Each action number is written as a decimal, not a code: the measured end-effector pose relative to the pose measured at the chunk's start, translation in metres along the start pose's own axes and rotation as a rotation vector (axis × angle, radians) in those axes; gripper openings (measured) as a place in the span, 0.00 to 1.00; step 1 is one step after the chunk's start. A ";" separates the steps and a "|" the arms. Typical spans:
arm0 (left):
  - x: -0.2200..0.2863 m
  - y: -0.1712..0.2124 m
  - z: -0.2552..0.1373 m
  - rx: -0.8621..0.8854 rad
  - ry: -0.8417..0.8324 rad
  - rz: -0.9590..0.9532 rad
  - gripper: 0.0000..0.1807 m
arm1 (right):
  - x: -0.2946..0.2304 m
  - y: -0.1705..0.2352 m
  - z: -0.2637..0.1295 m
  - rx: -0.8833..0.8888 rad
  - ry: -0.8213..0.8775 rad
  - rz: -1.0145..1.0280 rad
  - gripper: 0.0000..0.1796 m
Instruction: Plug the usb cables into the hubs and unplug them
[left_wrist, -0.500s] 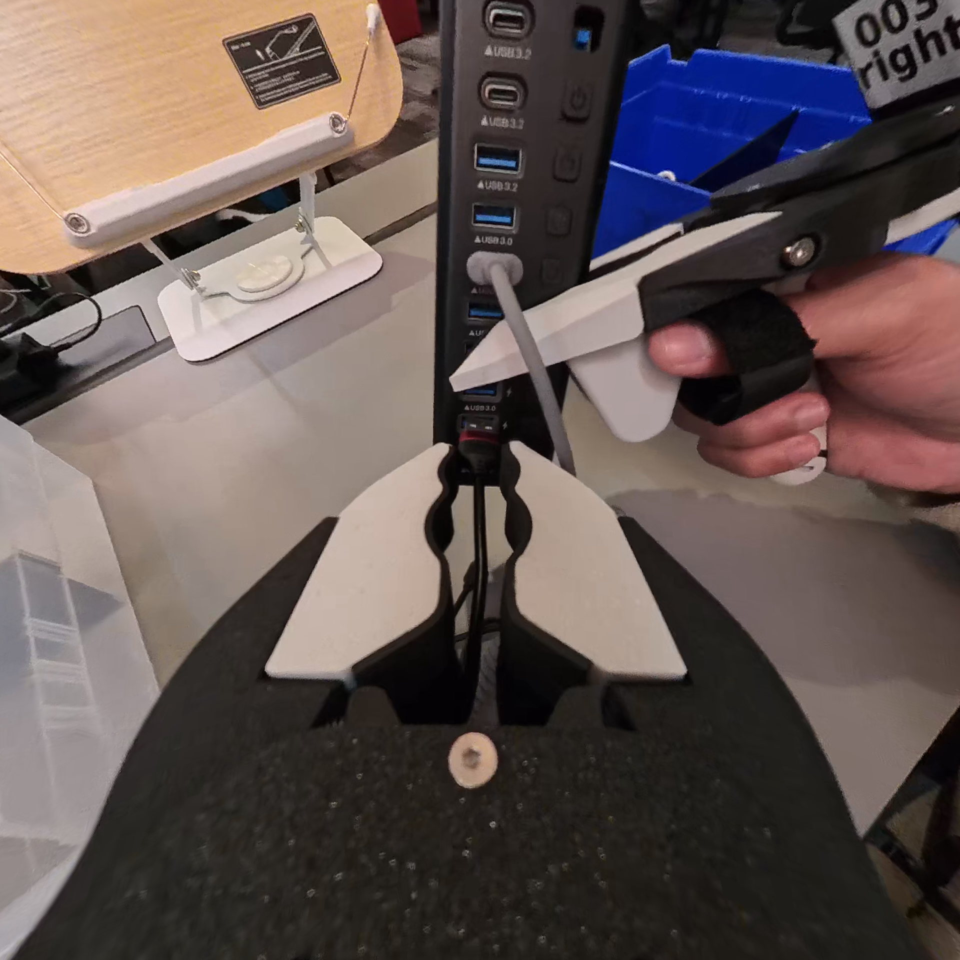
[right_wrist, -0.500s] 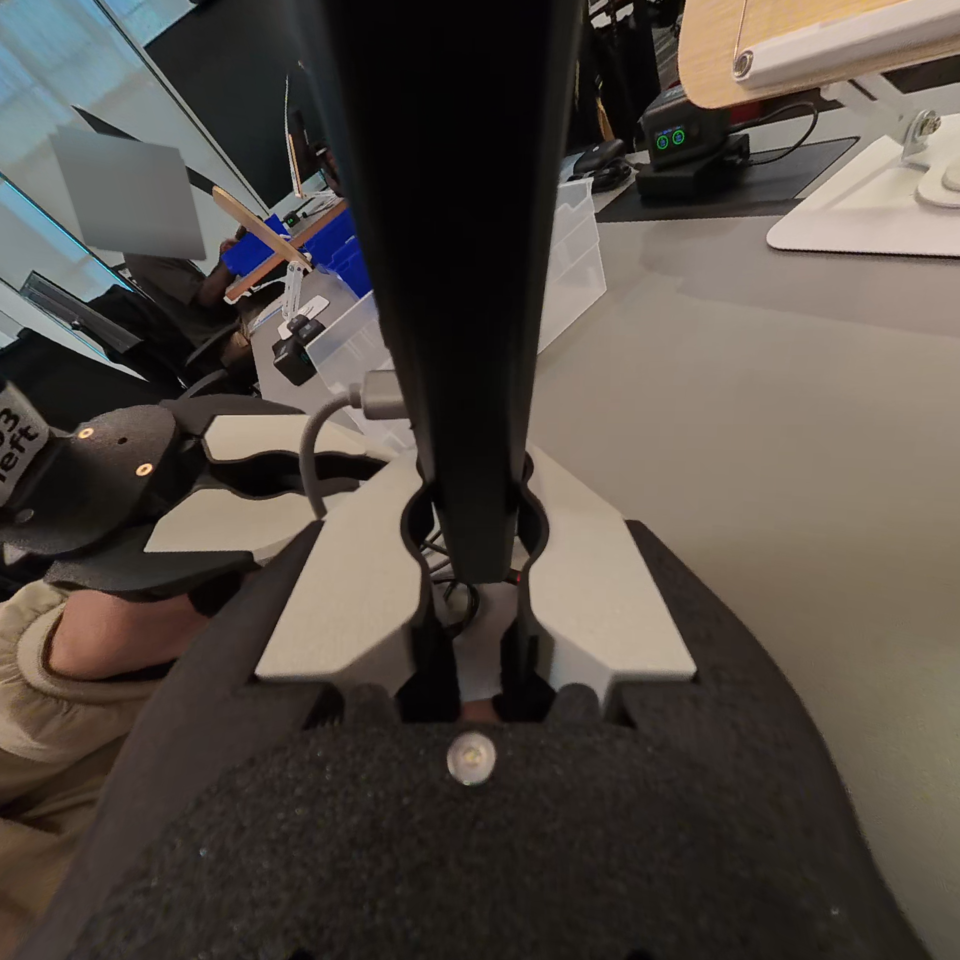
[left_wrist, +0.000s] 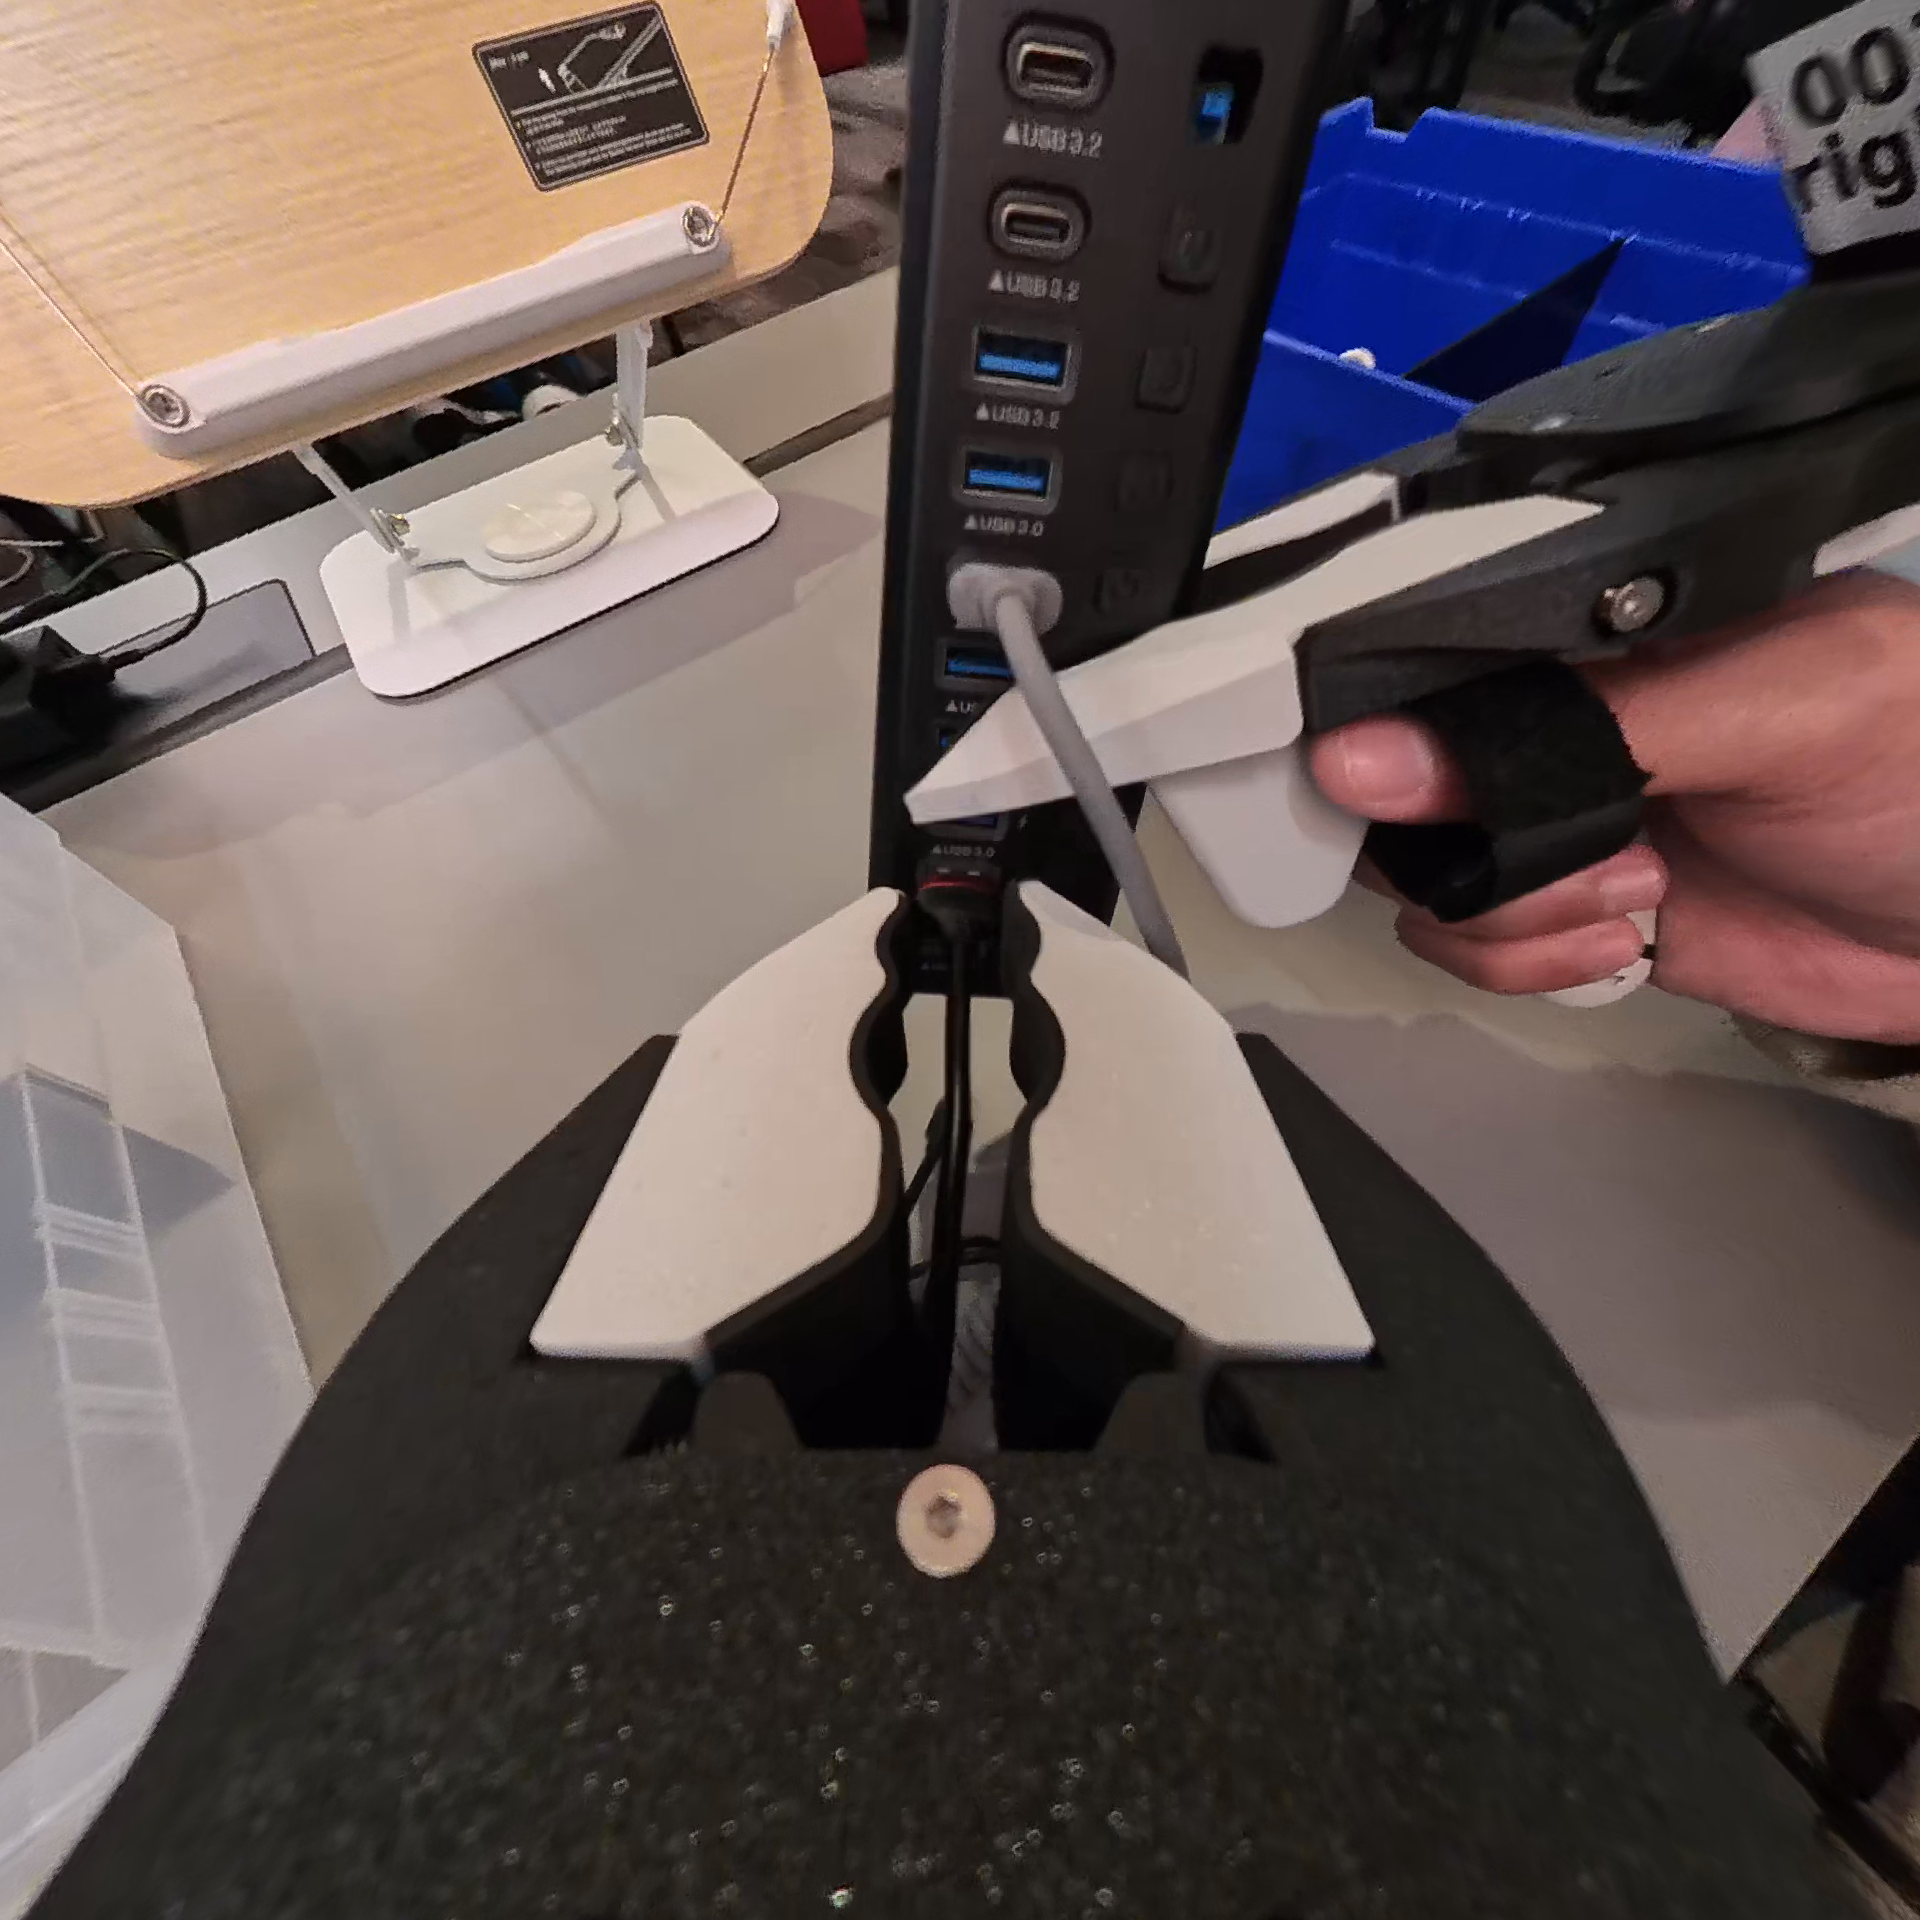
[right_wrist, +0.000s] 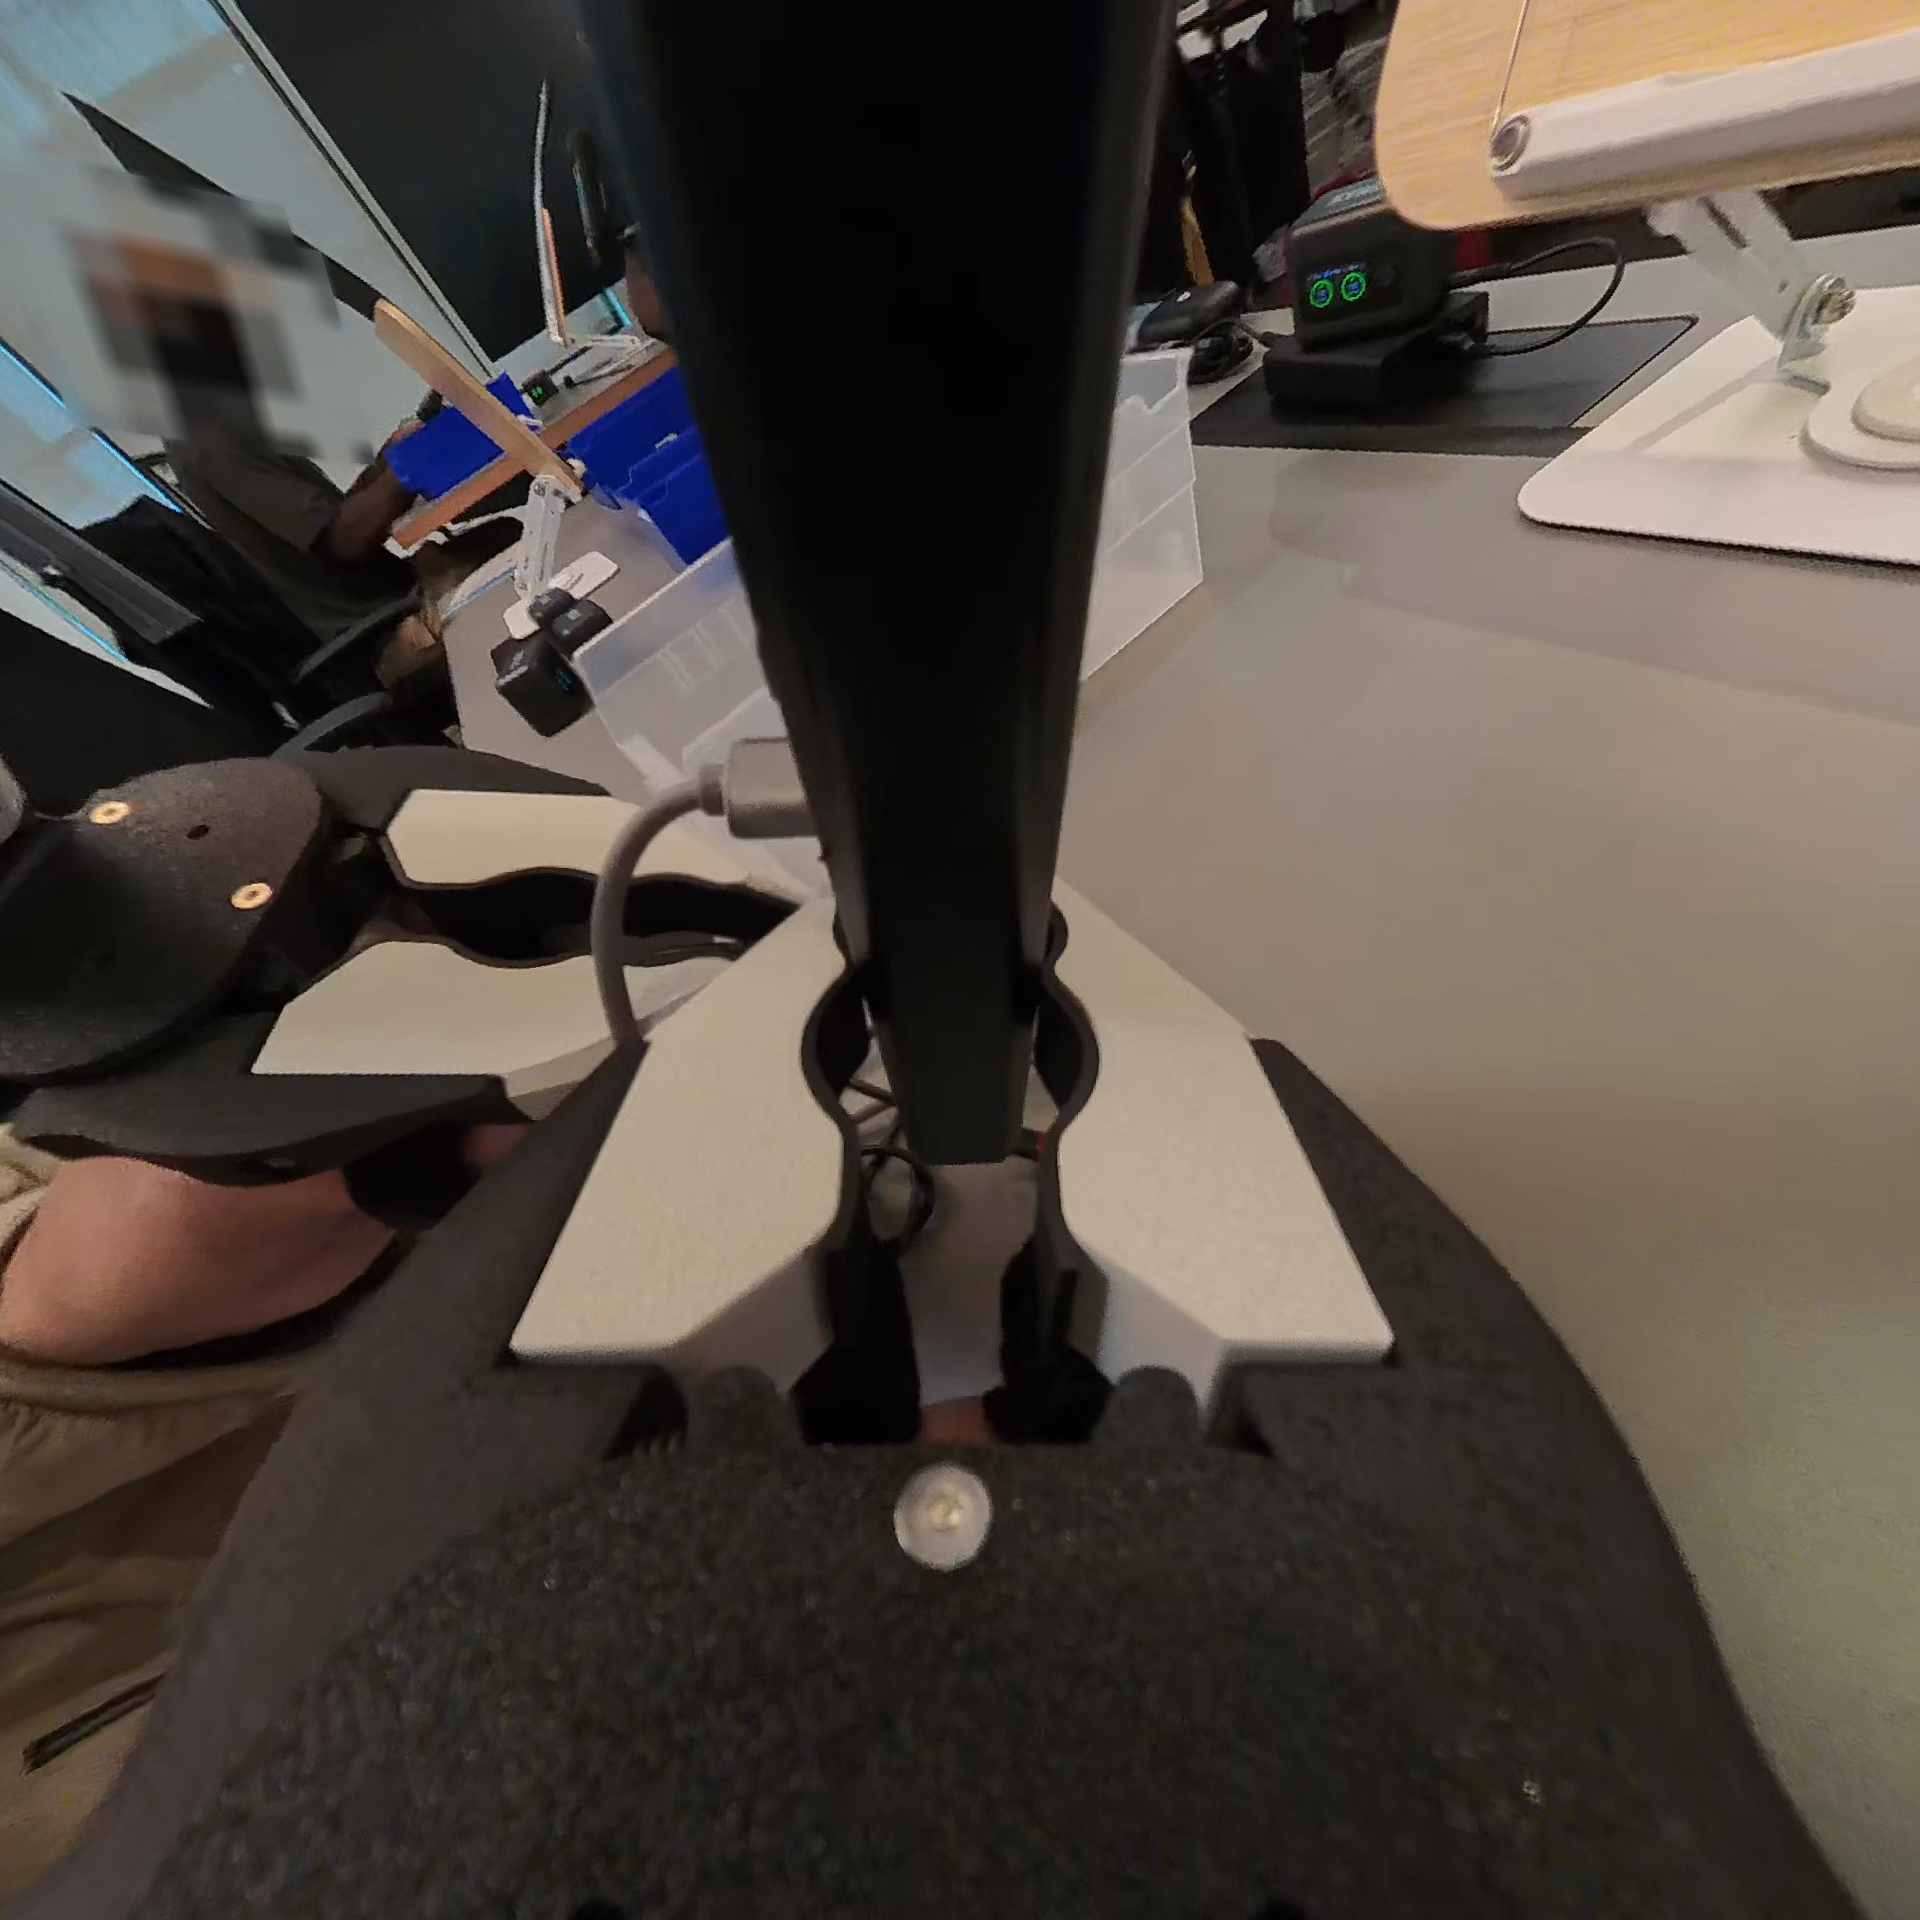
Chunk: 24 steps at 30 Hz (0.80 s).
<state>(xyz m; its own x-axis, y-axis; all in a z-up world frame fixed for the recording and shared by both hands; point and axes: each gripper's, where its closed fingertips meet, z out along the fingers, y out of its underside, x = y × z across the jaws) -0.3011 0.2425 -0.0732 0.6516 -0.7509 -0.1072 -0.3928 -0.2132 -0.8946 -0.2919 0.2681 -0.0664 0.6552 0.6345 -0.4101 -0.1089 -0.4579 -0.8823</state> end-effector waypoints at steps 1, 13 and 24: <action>-0.001 0.001 0.001 0.002 -0.008 0.002 0.08 | 0.000 0.000 0.000 0.011 0.019 -0.009 0.15; 0.000 -0.013 -0.005 0.101 -0.077 0.140 0.08 | -0.003 -0.009 -0.004 0.174 -0.236 0.421 0.15; -0.003 -0.012 -0.005 0.144 -0.036 0.149 0.08 | -0.007 -0.007 -0.003 0.171 -0.232 0.327 0.15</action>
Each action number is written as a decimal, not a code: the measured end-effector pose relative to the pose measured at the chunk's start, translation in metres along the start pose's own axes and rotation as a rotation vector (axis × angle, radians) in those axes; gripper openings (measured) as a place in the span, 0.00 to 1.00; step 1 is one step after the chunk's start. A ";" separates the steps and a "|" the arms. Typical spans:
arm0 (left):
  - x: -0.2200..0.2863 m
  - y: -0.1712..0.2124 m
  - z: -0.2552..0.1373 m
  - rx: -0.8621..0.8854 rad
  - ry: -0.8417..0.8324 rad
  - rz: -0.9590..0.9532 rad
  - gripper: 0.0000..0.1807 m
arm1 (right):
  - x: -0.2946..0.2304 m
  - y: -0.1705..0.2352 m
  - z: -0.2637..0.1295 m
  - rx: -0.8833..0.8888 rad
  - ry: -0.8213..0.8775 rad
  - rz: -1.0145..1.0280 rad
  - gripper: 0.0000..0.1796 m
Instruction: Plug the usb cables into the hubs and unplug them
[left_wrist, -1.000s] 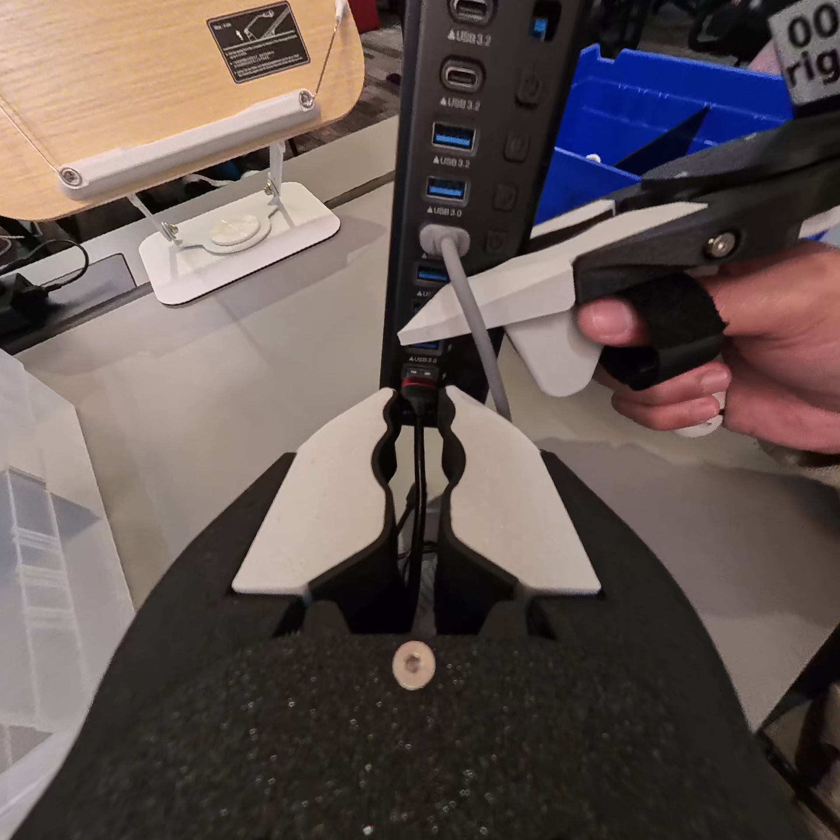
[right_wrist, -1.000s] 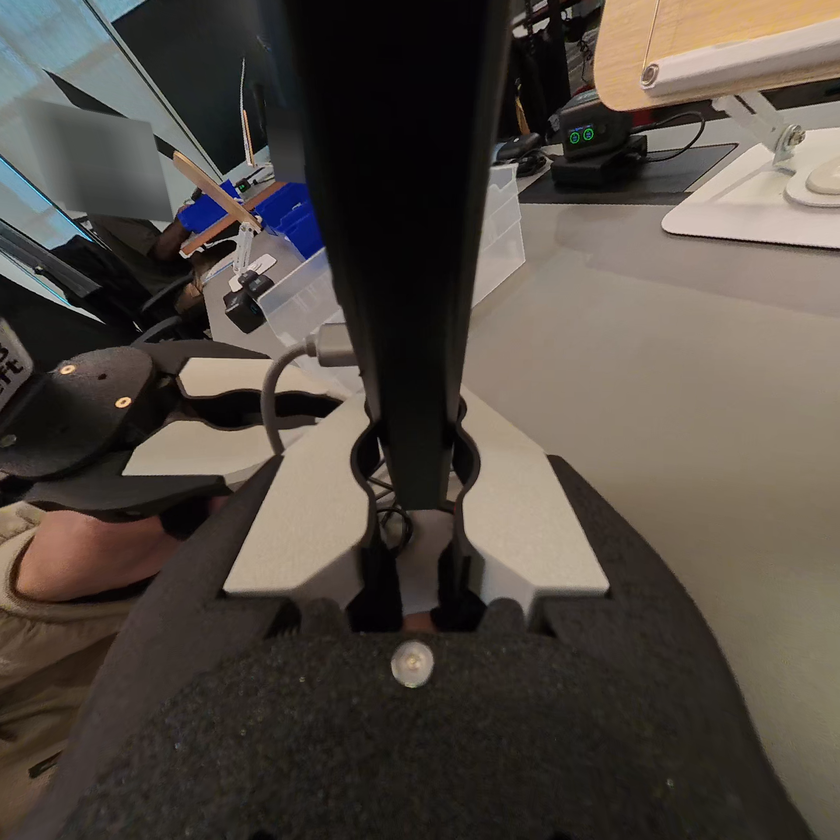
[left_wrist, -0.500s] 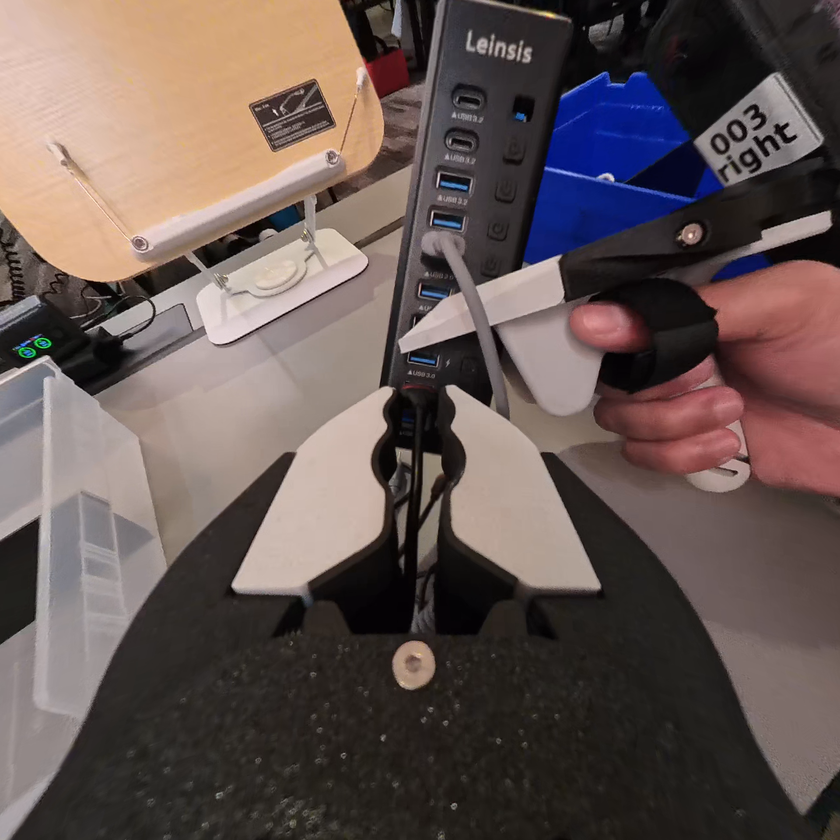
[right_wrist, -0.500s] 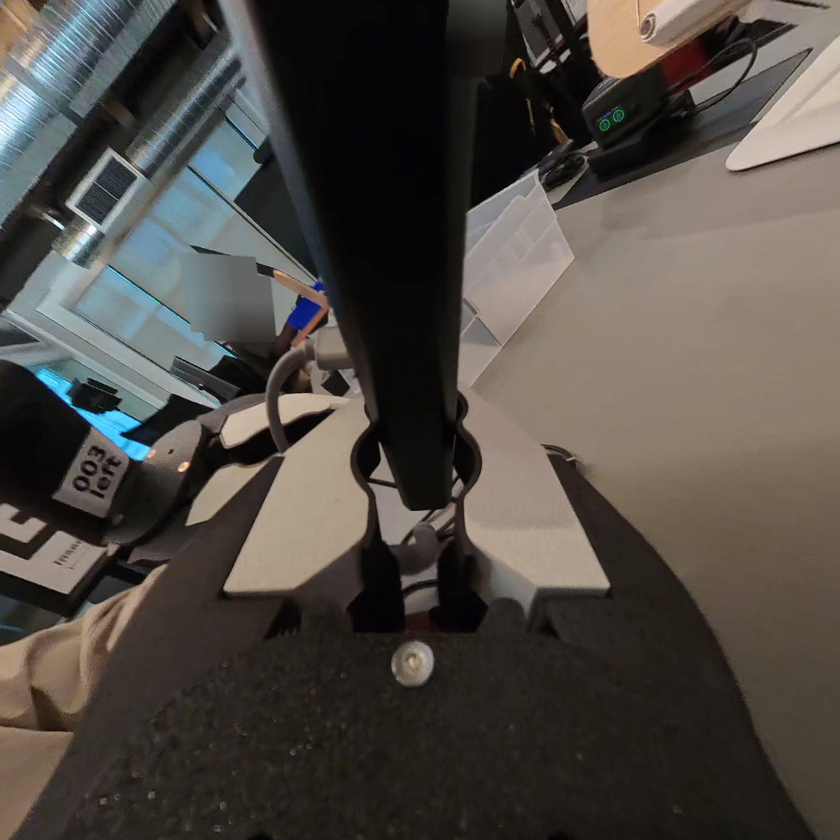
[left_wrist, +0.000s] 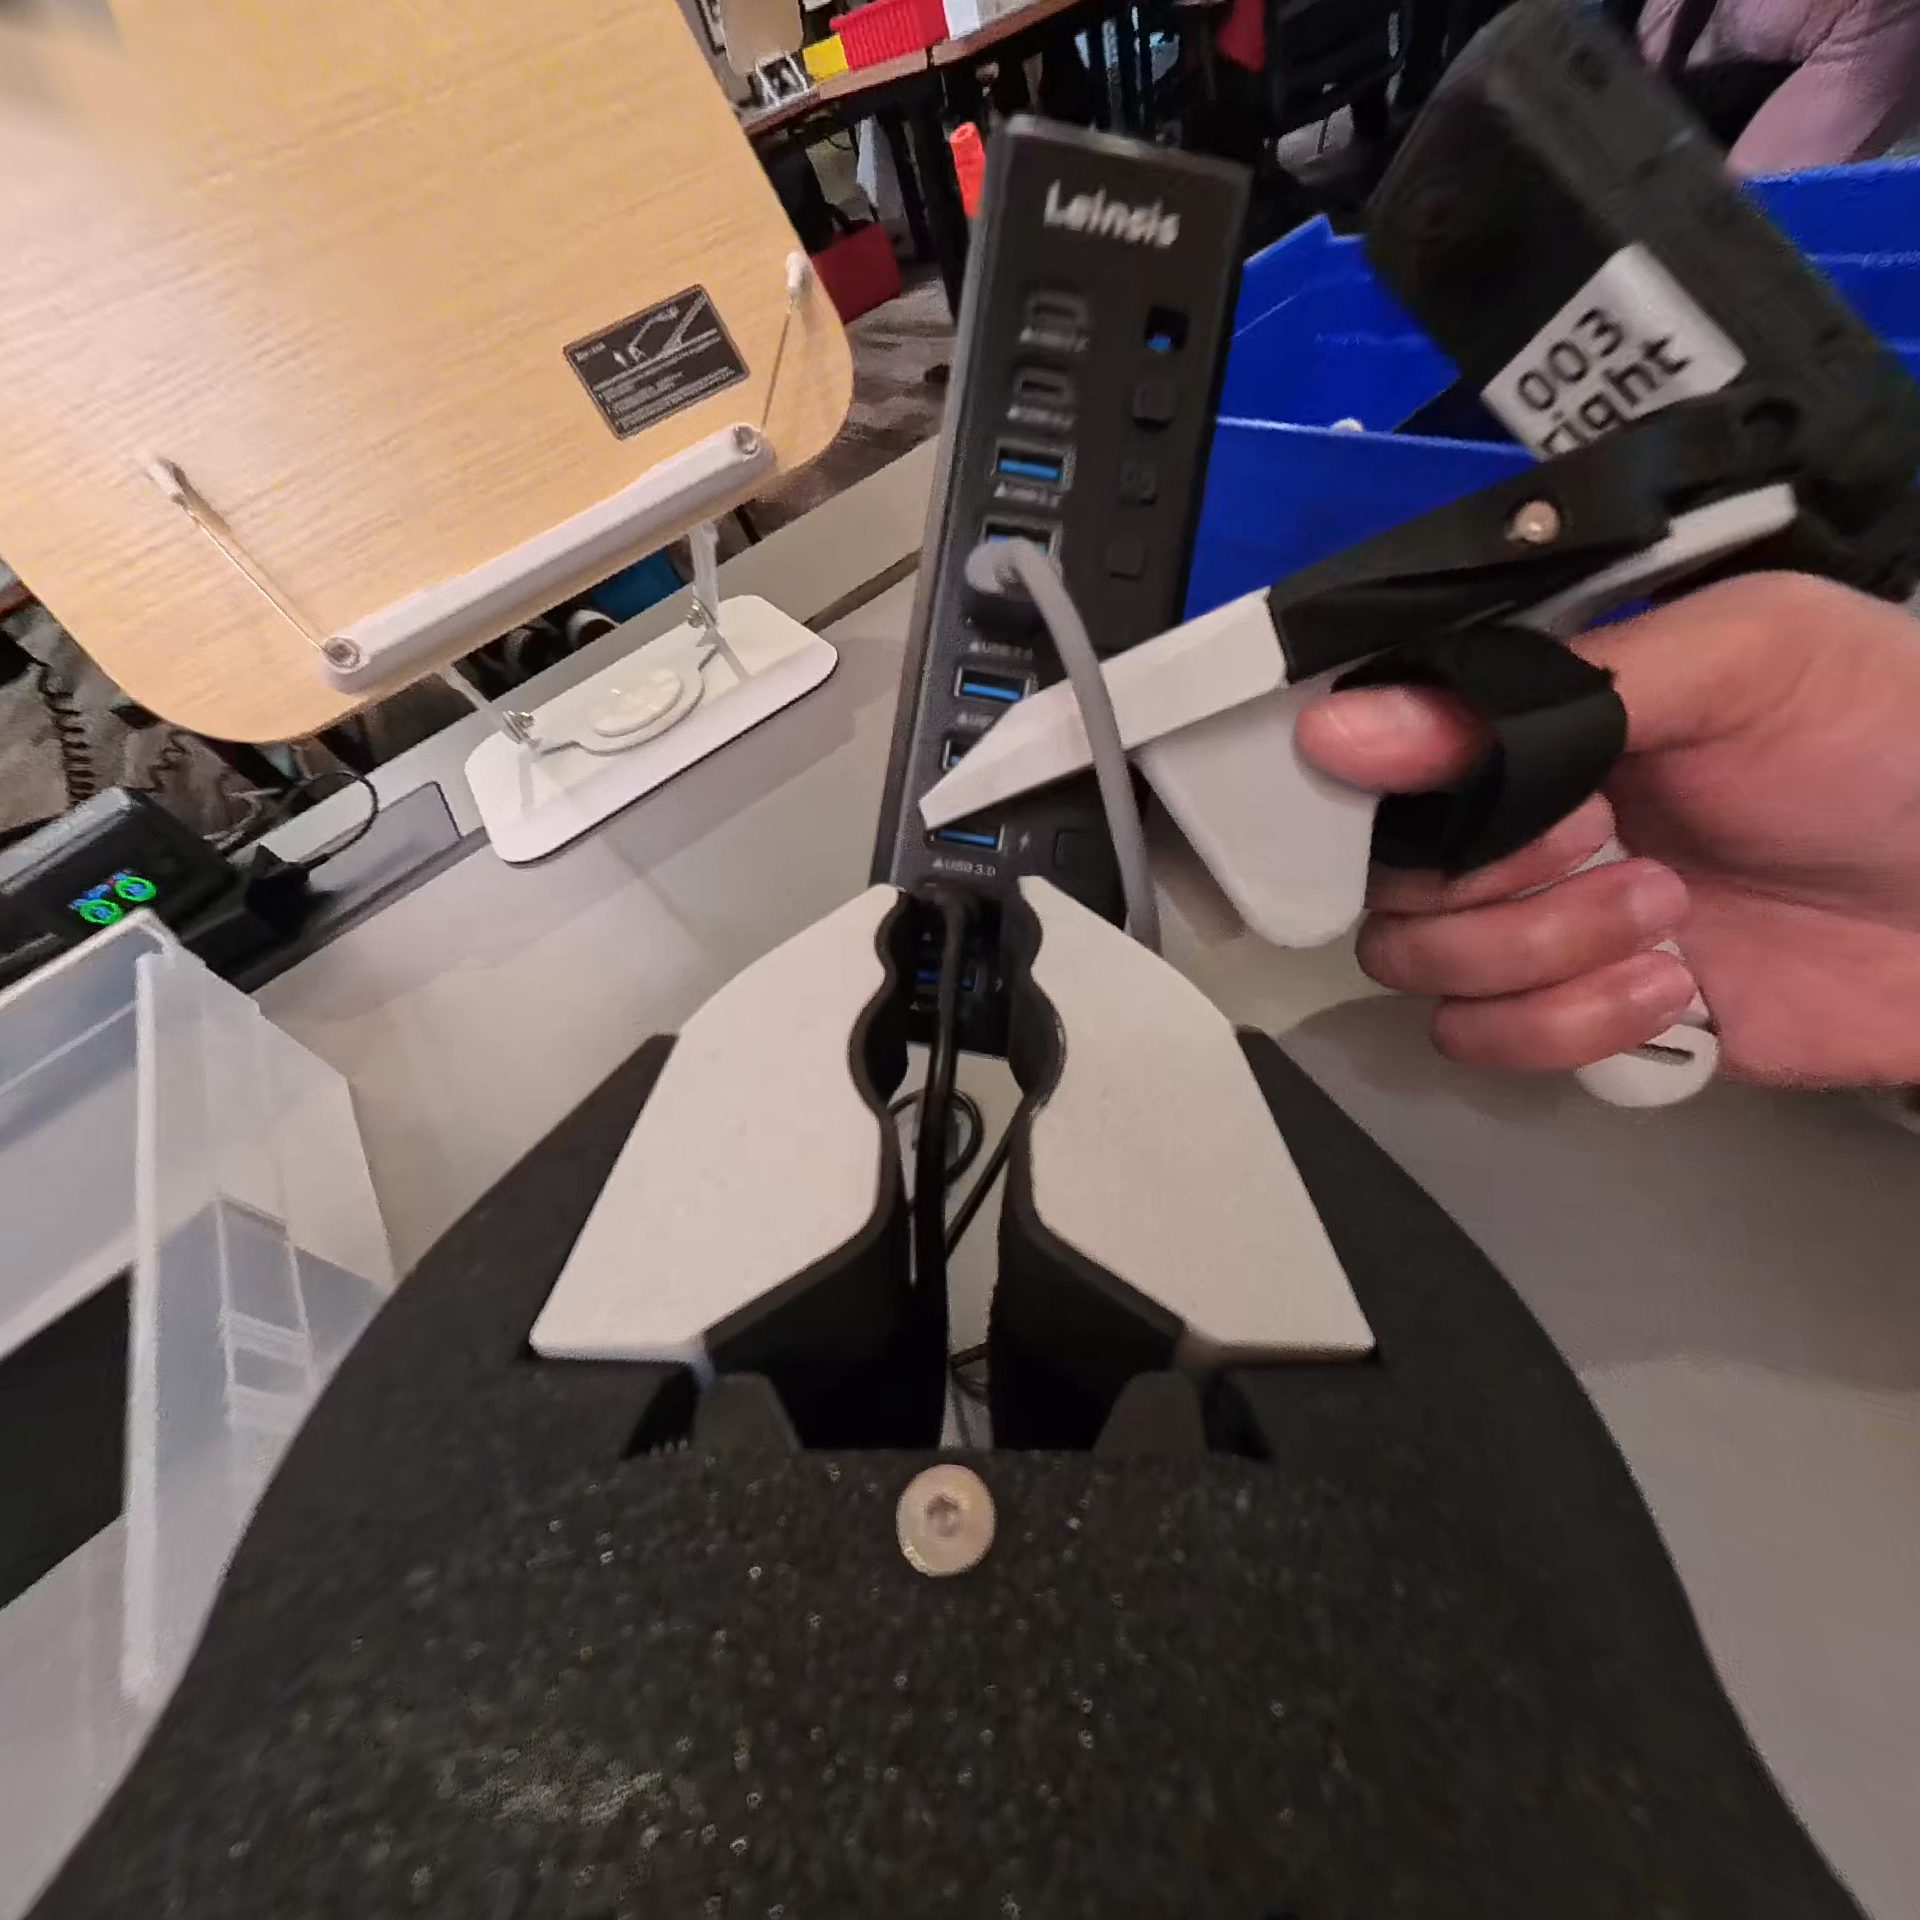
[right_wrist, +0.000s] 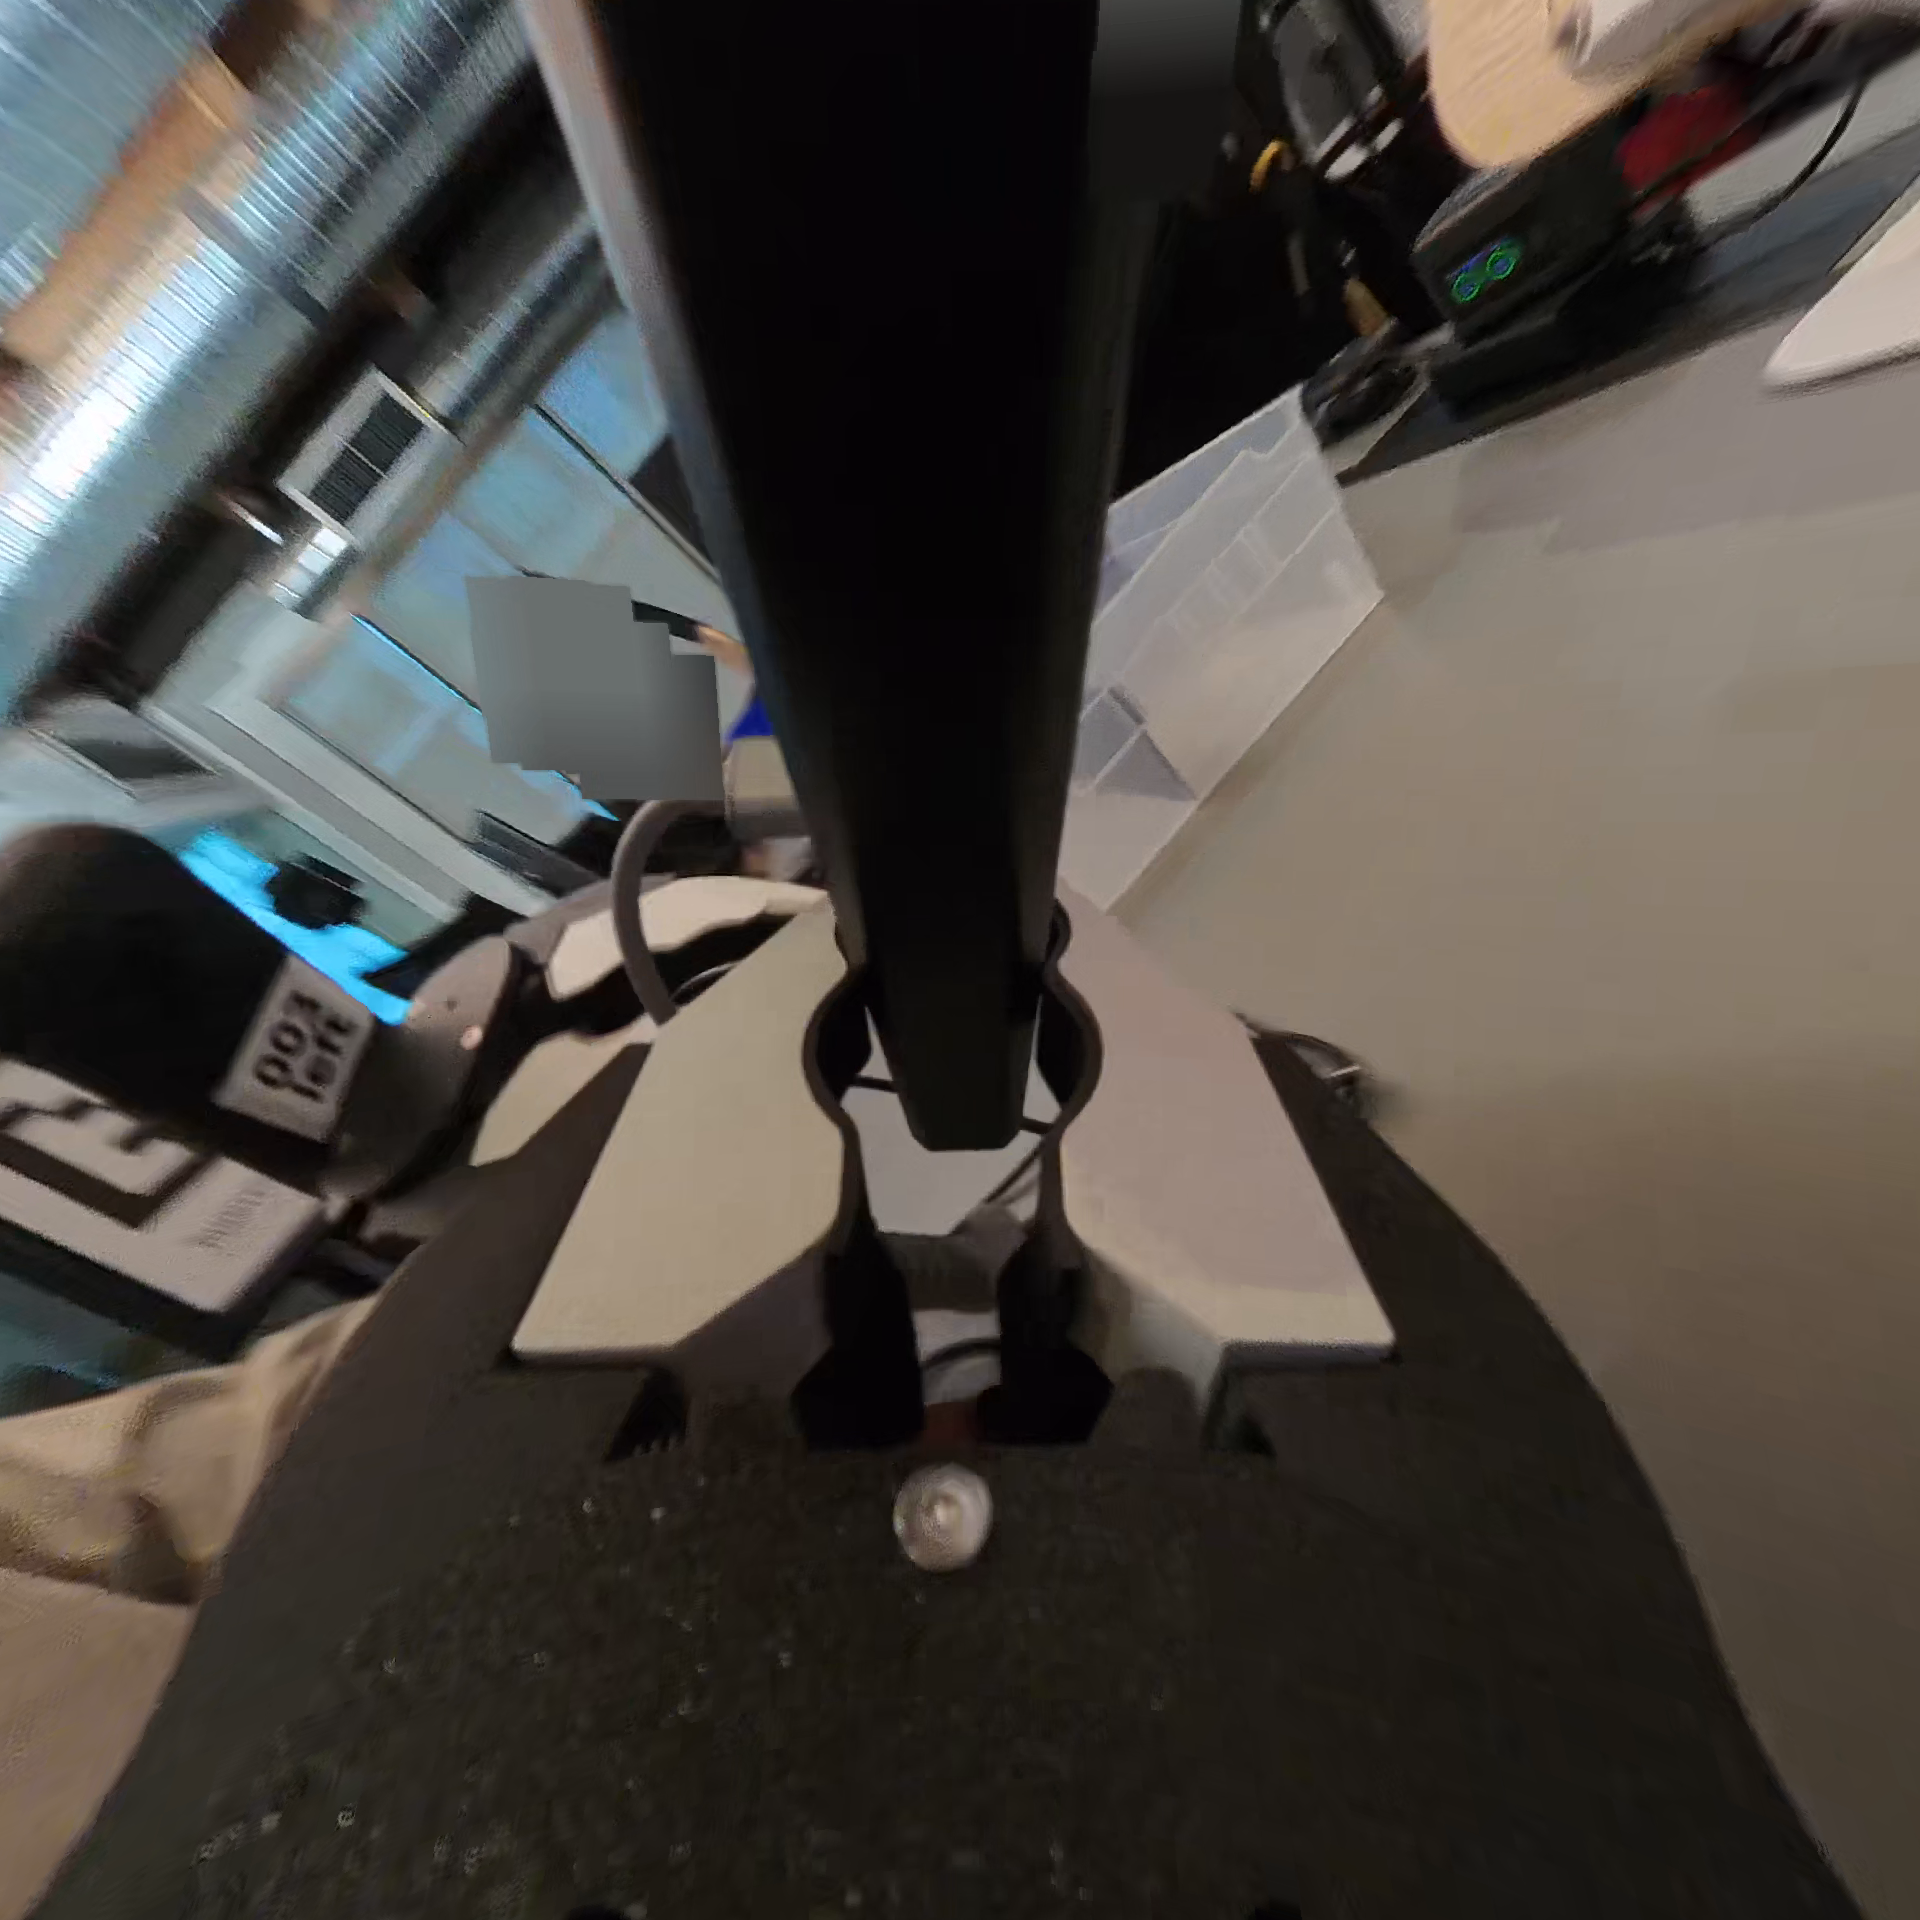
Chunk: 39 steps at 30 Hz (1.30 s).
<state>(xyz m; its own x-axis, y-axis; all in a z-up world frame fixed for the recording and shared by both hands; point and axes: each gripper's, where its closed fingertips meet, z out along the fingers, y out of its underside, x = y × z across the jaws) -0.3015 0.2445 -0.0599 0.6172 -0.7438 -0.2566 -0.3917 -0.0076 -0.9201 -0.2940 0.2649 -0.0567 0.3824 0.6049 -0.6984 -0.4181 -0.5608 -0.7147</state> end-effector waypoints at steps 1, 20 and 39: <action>-0.001 0.002 0.002 0.002 0.014 -0.020 0.08 | -0.001 0.000 0.001 -0.003 0.032 -0.058 0.15; -0.044 0.054 -0.010 -0.009 0.007 -0.071 0.13 | 0.115 -0.020 -0.031 -0.257 0.634 -0.569 0.15; 0.082 0.136 -0.051 -0.418 0.463 0.203 0.08 | 0.129 0.009 -0.040 -0.327 0.583 -0.512 0.26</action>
<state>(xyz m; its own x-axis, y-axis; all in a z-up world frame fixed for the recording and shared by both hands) -0.3386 0.1483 -0.1908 0.1820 -0.9679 -0.1730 -0.7594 -0.0266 -0.6501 -0.2152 0.3154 -0.1550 0.8615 0.4911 -0.1288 0.1487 -0.4866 -0.8609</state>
